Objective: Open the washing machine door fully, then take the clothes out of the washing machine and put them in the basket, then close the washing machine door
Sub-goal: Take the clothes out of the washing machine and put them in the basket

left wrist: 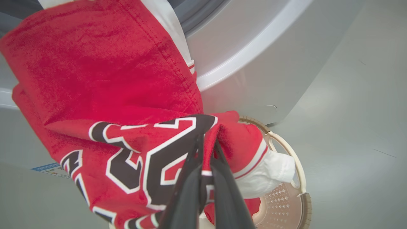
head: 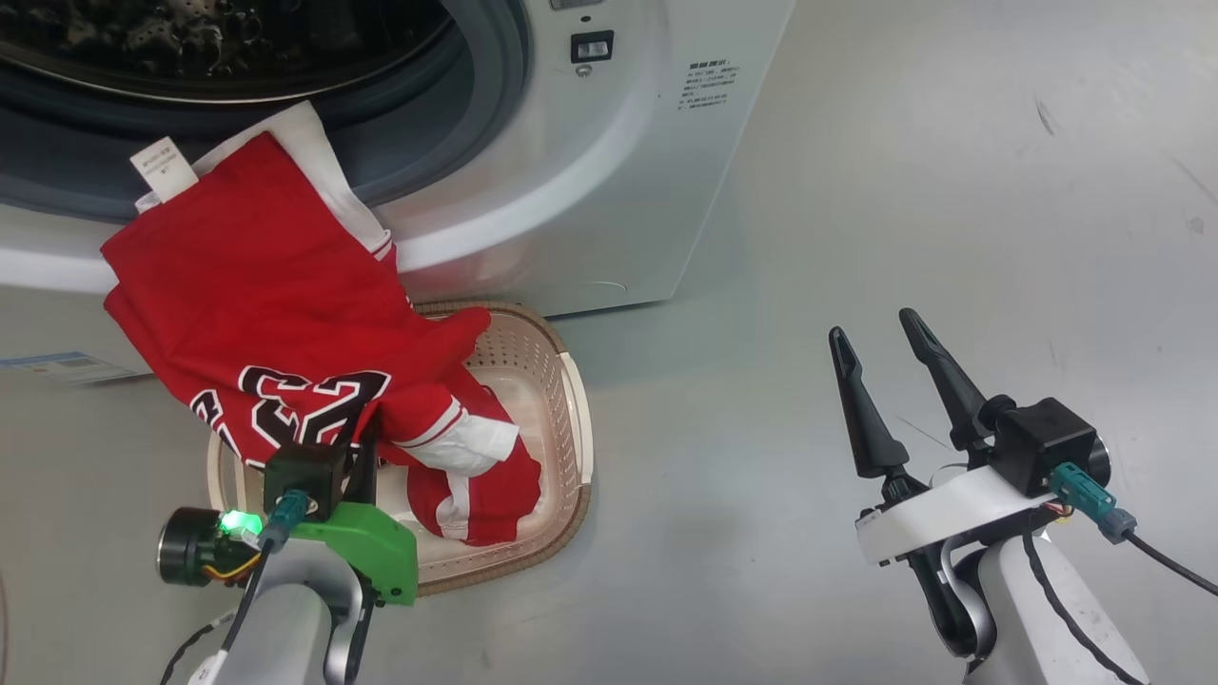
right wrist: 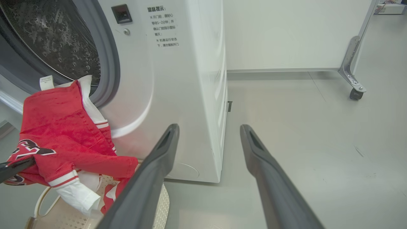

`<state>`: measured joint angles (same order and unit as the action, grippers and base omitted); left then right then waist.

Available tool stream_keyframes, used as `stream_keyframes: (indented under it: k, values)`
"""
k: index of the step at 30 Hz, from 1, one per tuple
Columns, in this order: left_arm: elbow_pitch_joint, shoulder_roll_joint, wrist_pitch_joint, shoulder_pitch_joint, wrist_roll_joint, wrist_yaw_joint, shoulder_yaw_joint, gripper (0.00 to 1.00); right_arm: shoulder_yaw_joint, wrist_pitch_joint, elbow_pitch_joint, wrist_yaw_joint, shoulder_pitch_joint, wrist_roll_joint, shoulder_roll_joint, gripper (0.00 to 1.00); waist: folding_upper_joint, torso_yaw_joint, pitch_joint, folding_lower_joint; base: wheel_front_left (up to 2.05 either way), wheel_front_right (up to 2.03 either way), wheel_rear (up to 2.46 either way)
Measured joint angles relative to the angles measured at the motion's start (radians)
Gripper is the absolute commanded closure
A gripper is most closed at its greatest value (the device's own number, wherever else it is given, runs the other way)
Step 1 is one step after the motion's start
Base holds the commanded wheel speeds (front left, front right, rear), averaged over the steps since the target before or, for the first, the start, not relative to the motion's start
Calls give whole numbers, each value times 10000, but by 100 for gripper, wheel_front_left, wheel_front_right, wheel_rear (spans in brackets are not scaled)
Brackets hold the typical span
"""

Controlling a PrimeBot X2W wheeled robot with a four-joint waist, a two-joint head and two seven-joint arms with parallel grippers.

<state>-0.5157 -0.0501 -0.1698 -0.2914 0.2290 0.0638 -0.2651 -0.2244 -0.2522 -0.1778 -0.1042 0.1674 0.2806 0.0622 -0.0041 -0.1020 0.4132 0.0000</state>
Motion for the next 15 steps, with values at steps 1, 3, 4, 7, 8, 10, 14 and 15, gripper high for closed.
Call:
stream_keyframes:
  k: [1,3,4,7,8,10,14,15]
  values:
    - [0,0,0,0,0,0,0,100,0,0,0,0,0,0,0,0,0,0,0,0,0,0,0]
    - [-387,21,73,-303,46,-52,-29,100,-25,0,-2,-2,70,2,-2,0,0,-59,106,0,0,0,0]
    - [-646,25,194,-450,77,-92,-63,100,-46,0,-4,-2,120,4,-2,0,0,-93,152,0,0,0,0]
    - [-1321,40,368,-668,121,-119,-88,63,-127,0,-23,-4,234,15,-15,0,0,-225,244,0,0,0,0]
    - [-1532,40,385,-718,134,-119,-111,0,-128,0,-33,-4,261,19,-17,0,0,-269,270,0,0,0,0]
    - [-1847,50,456,-816,190,-130,-123,0,-117,0,-56,-4,302,63,-17,0,0,-358,316,1,0,0,0]
    - [-2303,71,458,-1217,247,-165,-163,0,-19,0,-94,-2,304,125,-19,0,0,-484,401,0,0,0,0]
    - [-2408,82,456,-1316,251,-165,-165,0,-13,0,-105,-2,304,140,-21,0,0,-498,416,0,0,0,0]
